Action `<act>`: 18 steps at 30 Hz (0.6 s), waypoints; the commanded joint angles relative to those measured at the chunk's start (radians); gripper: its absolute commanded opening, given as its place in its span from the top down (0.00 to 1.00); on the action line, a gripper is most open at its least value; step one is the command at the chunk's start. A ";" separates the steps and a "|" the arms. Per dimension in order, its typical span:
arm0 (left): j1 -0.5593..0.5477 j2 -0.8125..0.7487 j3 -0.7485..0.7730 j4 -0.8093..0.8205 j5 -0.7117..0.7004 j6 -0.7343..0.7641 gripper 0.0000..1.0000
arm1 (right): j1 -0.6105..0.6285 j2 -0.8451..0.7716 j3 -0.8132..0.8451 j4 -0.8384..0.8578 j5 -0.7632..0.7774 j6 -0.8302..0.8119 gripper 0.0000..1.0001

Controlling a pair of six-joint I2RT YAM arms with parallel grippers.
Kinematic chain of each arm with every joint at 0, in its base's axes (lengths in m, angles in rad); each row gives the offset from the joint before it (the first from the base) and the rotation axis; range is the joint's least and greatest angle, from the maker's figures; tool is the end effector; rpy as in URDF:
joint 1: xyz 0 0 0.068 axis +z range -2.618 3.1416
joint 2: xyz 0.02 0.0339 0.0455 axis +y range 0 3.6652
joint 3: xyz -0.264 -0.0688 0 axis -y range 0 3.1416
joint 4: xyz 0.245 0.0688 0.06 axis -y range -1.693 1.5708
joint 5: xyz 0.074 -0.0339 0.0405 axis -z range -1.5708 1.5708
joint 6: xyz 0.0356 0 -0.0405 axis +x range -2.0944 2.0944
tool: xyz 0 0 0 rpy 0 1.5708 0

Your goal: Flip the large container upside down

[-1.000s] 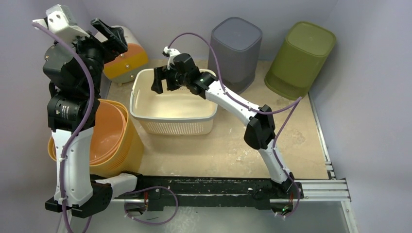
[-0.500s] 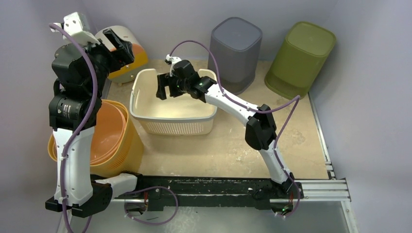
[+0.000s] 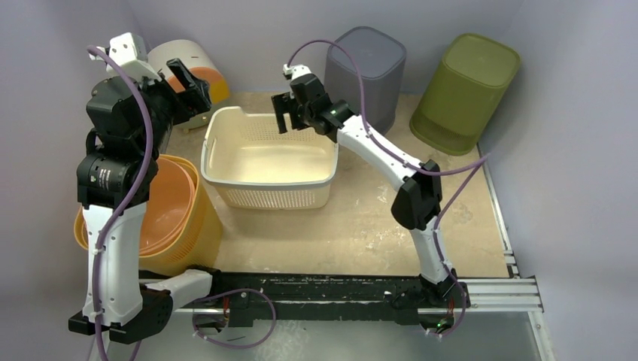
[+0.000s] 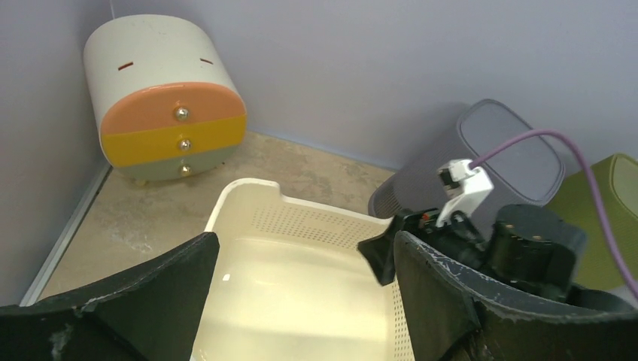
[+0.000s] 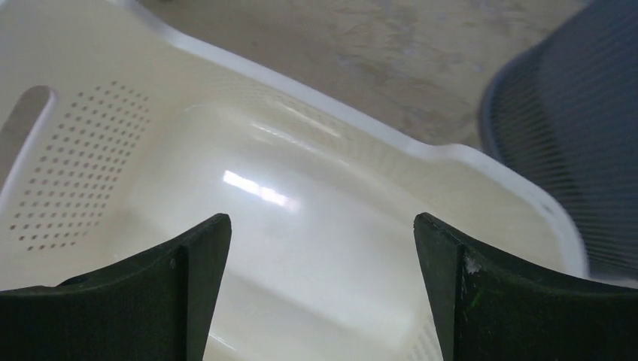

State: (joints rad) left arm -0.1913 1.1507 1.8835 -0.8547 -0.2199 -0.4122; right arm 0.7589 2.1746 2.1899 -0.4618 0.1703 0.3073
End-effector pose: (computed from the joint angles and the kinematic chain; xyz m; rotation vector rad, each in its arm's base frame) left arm 0.1608 -0.0232 0.5498 -0.3501 1.6603 -0.2661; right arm 0.3759 0.3482 0.3475 -0.3505 2.0169 0.5042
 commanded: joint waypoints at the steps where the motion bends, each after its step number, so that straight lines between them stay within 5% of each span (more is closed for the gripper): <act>1: -0.002 -0.017 -0.025 0.023 0.021 -0.017 0.17 | 0.003 -0.185 -0.044 -0.068 0.148 -0.091 0.07; 10: -0.002 -0.001 -0.053 0.070 0.060 -0.035 0.18 | -0.002 -0.363 -0.221 -0.149 0.292 -0.129 0.05; 18: -0.001 -0.012 -0.068 0.064 0.058 -0.042 0.18 | -0.099 -0.403 -0.415 -0.104 0.129 -0.017 0.06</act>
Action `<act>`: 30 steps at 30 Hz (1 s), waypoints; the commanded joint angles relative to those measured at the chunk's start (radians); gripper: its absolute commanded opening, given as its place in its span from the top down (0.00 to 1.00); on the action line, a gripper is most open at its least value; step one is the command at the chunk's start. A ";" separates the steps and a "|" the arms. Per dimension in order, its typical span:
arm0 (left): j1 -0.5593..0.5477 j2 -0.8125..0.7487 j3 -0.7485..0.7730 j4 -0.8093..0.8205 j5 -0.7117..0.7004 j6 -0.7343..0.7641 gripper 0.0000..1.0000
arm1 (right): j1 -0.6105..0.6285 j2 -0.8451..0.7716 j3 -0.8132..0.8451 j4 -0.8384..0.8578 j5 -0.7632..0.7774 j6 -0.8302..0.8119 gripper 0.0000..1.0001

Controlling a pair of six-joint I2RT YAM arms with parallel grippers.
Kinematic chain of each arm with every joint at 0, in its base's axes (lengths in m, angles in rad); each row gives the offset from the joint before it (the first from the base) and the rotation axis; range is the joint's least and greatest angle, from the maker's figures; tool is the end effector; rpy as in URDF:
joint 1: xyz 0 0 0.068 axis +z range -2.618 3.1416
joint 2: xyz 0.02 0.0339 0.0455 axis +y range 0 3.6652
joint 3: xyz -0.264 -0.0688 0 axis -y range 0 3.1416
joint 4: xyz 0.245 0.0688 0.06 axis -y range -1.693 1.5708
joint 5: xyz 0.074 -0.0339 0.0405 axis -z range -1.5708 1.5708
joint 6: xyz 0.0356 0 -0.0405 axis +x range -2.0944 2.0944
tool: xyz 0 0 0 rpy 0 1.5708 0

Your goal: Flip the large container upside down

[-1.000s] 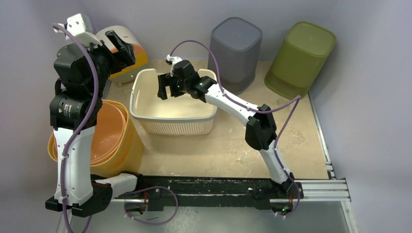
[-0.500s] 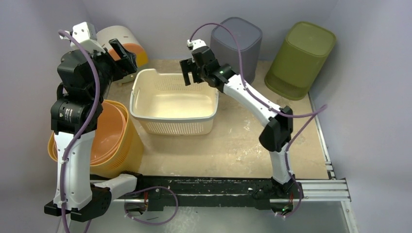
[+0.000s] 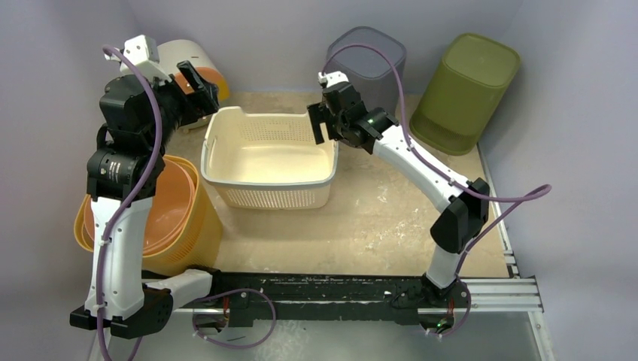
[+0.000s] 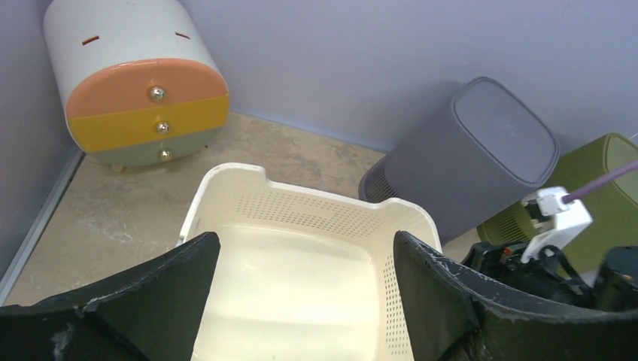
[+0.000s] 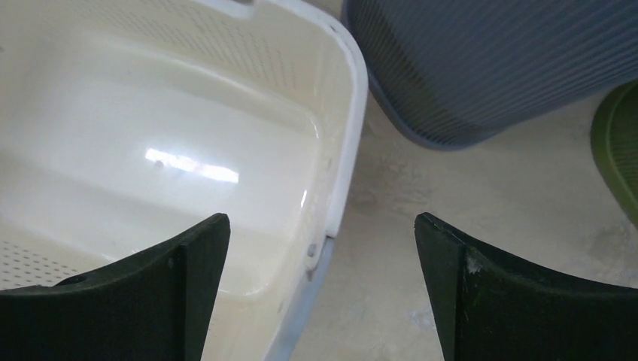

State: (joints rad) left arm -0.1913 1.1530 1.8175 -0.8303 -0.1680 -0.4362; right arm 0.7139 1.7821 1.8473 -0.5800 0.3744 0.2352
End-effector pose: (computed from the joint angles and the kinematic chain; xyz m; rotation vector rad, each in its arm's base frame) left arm 0.1743 -0.0277 0.5351 -0.3357 1.7120 -0.3153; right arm 0.3178 0.2581 0.3947 -0.2647 2.0356 0.2000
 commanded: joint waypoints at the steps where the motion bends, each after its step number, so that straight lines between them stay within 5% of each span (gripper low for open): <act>1: -0.002 -0.015 -0.002 0.035 0.001 -0.015 0.18 | -0.059 -0.017 -0.090 0.045 -0.092 0.056 0.07; 18: -0.002 -0.051 -0.023 -0.005 -0.052 -0.001 0.18 | -0.078 0.097 -0.076 0.063 -0.178 0.041 0.33; 22: -0.002 -0.058 -0.026 -0.008 -0.060 -0.002 0.18 | -0.080 0.088 -0.094 0.064 -0.156 0.042 0.54; 24: -0.002 -0.058 -0.026 -0.009 -0.062 -0.002 0.18 | -0.079 0.082 -0.097 0.063 -0.157 0.040 0.91; 25: -0.002 -0.059 -0.027 -0.009 -0.061 -0.003 0.18 | -0.080 0.081 -0.097 0.058 -0.163 0.039 1.00; 30: -0.002 -0.061 -0.035 -0.002 -0.057 -0.014 0.18 | -0.080 0.055 -0.113 0.065 -0.236 0.130 1.00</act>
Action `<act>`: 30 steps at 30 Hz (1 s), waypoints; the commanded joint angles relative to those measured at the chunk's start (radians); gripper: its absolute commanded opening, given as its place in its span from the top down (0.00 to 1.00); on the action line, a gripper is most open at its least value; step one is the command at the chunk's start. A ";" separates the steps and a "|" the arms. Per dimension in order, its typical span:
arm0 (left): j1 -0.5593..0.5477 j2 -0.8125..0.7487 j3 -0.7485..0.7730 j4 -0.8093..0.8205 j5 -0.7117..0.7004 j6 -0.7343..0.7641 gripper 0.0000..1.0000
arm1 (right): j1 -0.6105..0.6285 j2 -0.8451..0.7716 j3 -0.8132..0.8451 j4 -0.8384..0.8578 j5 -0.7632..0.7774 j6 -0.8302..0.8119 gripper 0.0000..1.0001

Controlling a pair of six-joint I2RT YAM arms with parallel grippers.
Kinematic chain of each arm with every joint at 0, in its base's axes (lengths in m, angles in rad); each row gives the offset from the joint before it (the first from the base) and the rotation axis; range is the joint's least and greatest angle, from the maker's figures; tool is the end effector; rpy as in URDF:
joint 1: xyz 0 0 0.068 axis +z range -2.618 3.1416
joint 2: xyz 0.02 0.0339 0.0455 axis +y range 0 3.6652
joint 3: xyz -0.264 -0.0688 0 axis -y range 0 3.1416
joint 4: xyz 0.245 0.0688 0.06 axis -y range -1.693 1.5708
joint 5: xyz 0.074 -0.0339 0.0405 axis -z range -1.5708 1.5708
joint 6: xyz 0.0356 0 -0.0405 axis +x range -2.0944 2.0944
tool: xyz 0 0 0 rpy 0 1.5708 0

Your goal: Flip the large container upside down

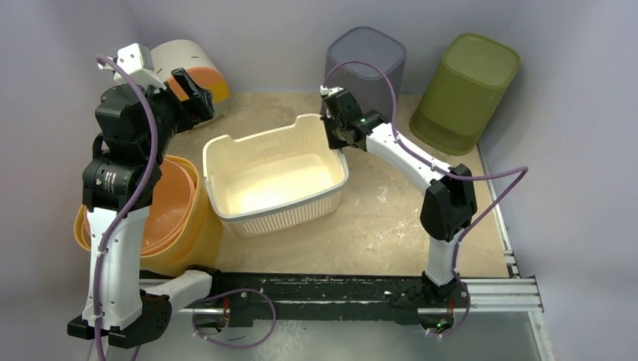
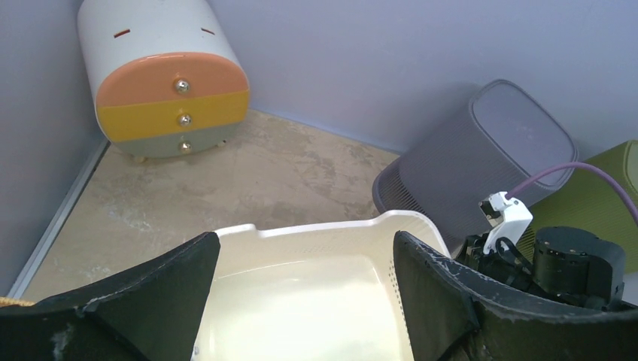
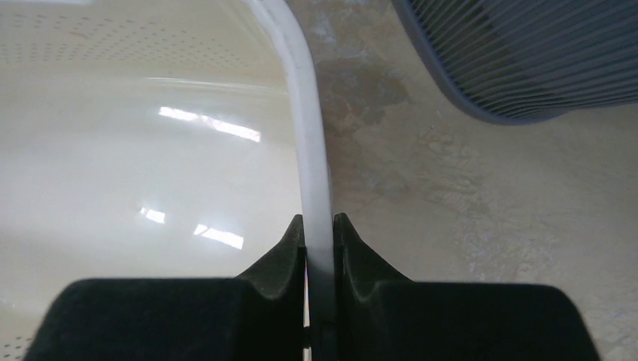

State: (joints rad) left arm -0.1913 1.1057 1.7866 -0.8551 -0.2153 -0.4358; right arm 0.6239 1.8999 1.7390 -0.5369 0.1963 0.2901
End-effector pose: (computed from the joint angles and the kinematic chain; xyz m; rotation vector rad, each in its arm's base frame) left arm 0.1598 -0.0232 0.5315 -0.3692 1.7093 -0.2719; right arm 0.3613 0.2515 0.3133 -0.2735 2.2498 0.2660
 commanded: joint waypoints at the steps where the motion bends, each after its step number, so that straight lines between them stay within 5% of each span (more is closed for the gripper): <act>1: -0.002 -0.016 -0.010 0.026 -0.009 -0.018 0.18 | 0.012 -0.075 -0.025 0.061 -0.076 0.090 1.00; 6: -0.002 -0.025 -0.022 0.034 -0.003 -0.031 0.18 | 0.016 -0.117 -0.072 0.116 -0.034 0.179 1.00; 13: -0.001 -0.050 -0.038 0.018 -0.016 -0.031 0.18 | -0.015 -0.173 -0.111 -0.008 0.257 0.043 1.00; 24: -0.002 -0.027 -0.038 0.037 0.016 -0.030 0.18 | -0.102 -0.330 -0.233 -0.034 0.278 0.034 1.00; 25: -0.002 -0.024 -0.039 0.039 0.019 -0.029 0.18 | -0.103 -0.336 -0.221 -0.043 0.274 0.032 0.93; 27: -0.002 -0.021 -0.043 0.041 0.024 -0.028 0.18 | -0.102 -0.351 -0.199 -0.045 0.247 0.018 0.56; 30: -0.002 -0.022 -0.050 0.045 0.028 -0.025 0.18 | -0.102 -0.370 -0.161 -0.052 0.232 0.006 0.34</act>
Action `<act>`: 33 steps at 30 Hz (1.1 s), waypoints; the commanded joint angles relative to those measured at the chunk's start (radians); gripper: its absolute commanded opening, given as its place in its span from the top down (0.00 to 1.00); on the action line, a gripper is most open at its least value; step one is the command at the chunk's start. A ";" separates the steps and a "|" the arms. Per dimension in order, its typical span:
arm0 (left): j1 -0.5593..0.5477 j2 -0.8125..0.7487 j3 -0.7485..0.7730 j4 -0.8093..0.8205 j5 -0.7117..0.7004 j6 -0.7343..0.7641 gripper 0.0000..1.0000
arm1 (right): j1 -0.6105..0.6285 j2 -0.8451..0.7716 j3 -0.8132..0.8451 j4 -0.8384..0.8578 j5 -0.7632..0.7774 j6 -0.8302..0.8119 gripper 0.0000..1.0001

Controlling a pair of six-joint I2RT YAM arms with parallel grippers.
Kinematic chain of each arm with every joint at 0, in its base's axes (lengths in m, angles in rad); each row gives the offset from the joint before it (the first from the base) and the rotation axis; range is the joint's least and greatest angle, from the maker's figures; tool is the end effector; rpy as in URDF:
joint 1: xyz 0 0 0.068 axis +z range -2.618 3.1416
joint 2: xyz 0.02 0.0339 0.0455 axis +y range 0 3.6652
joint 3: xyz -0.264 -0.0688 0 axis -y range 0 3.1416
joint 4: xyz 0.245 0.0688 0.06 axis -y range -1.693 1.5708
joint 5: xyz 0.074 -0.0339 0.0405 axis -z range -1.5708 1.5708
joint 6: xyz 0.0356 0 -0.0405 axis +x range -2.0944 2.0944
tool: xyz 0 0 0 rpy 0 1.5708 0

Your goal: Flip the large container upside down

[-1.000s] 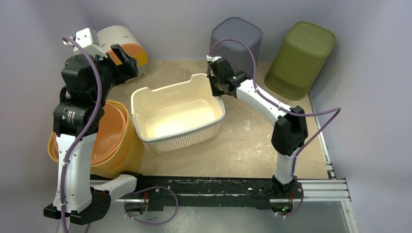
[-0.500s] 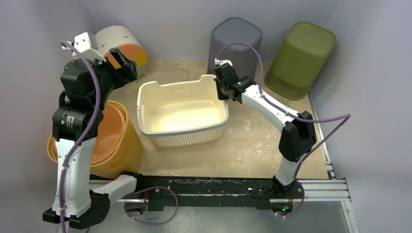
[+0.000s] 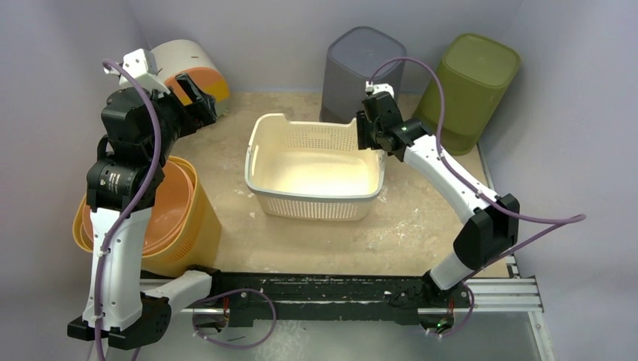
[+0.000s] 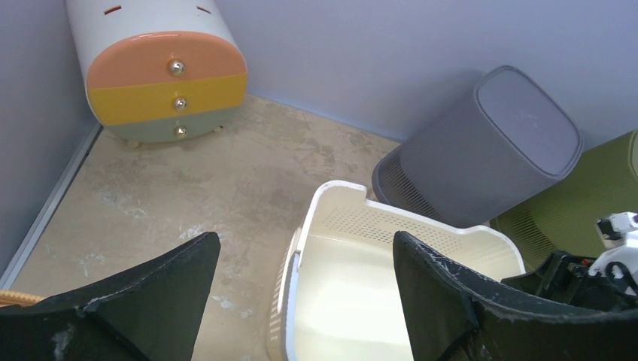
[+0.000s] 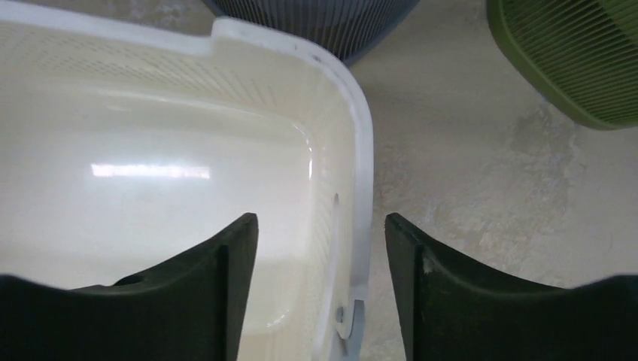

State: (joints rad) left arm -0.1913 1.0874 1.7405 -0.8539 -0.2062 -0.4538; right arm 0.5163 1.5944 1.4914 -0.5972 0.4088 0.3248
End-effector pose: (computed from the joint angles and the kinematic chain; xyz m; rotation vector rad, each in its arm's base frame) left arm 0.1605 -0.0237 0.5221 -0.3799 1.7349 -0.2846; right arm 0.3180 0.1643 0.3432 0.0008 2.2034 0.0014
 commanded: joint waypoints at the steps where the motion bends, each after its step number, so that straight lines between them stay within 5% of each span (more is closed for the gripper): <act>1: -0.002 -0.002 -0.005 0.045 0.020 -0.007 0.18 | 0.004 -0.066 0.101 -0.001 0.018 -0.038 0.30; 9: -0.002 -0.002 0.001 0.044 0.009 0.014 0.18 | 0.083 -0.003 0.313 -0.066 -0.065 -0.028 0.29; 22: -0.002 0.010 0.058 0.043 0.022 0.022 0.18 | 0.336 0.426 0.787 0.005 -0.229 0.214 0.28; 33: -0.002 -0.022 0.054 0.004 0.037 0.031 0.18 | 0.387 0.592 0.856 0.104 -0.350 0.322 0.28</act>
State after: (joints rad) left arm -0.1913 1.0912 1.7618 -0.8551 -0.1856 -0.4488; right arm 0.8894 2.1887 2.2761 -0.5755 0.1020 0.5880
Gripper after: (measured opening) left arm 0.820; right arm 0.722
